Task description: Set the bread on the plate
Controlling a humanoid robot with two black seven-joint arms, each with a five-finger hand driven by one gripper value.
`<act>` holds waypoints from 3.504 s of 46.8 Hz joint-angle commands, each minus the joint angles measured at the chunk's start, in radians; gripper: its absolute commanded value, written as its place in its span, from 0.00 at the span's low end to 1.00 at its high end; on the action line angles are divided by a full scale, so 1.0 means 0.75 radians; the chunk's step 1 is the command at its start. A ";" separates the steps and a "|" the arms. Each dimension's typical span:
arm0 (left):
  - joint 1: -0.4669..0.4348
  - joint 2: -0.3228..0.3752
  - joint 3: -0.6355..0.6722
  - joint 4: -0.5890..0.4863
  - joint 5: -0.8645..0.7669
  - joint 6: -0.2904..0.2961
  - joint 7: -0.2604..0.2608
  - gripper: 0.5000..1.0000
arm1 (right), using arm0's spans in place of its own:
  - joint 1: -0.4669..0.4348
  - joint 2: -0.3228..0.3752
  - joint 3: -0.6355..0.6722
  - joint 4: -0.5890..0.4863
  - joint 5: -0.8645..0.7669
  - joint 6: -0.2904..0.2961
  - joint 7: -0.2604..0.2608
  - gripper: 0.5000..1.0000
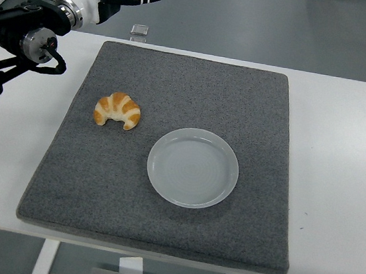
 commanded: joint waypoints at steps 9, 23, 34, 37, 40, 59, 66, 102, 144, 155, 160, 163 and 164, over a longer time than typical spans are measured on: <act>-0.243 0.050 0.377 -0.053 0.011 0.035 0.003 0.98 | 0.000 0.000 0.000 0.000 0.000 0.000 0.000 0.90; -0.351 0.271 0.502 -0.327 0.344 -0.071 -0.001 0.98 | 0.000 0.000 0.000 0.000 0.000 0.000 0.000 0.90; -0.364 0.449 0.530 -0.427 0.697 -0.273 -0.003 0.98 | 0.000 0.000 0.000 0.000 0.000 0.000 0.000 0.90; -0.374 0.480 0.530 -0.427 0.771 -0.327 -0.013 0.98 | 0.000 0.000 0.000 0.000 0.000 0.000 0.000 0.90; -0.374 0.504 0.530 -0.427 0.839 -0.351 -0.020 0.97 | 0.000 0.000 0.000 0.000 0.000 0.000 0.000 0.90; -0.345 0.525 0.577 -0.419 1.172 -0.386 -0.046 0.90 | 0.000 0.000 0.000 0.000 0.000 0.000 0.000 0.91; -0.284 0.484 0.579 -0.415 1.197 -0.333 -0.040 0.88 | 0.000 0.000 0.000 0.000 0.000 0.000 0.000 0.90; -0.102 0.239 0.581 -0.288 1.219 -0.110 -0.011 0.89 | 0.000 0.000 0.000 0.000 0.000 0.000 0.000 0.90; -0.067 0.144 0.620 -0.223 1.230 -0.083 -0.009 0.70 | 0.000 0.000 0.000 0.000 0.000 0.000 0.000 0.90; -0.069 0.140 0.643 -0.194 1.256 -0.079 -0.009 0.62 | 0.000 0.000 0.000 0.000 0.000 0.000 0.000 0.90; -0.071 0.140 0.663 -0.190 1.266 -0.047 -0.009 0.60 | 0.000 0.000 0.000 0.000 0.000 0.000 0.000 0.90; -0.071 0.134 0.671 -0.190 1.266 -0.043 -0.009 0.59 | 0.000 0.000 0.000 0.000 0.000 0.000 0.000 0.90; -0.069 0.126 0.673 -0.190 1.268 -0.040 -0.009 0.59 | 0.000 0.000 0.000 0.000 0.000 0.000 0.000 0.90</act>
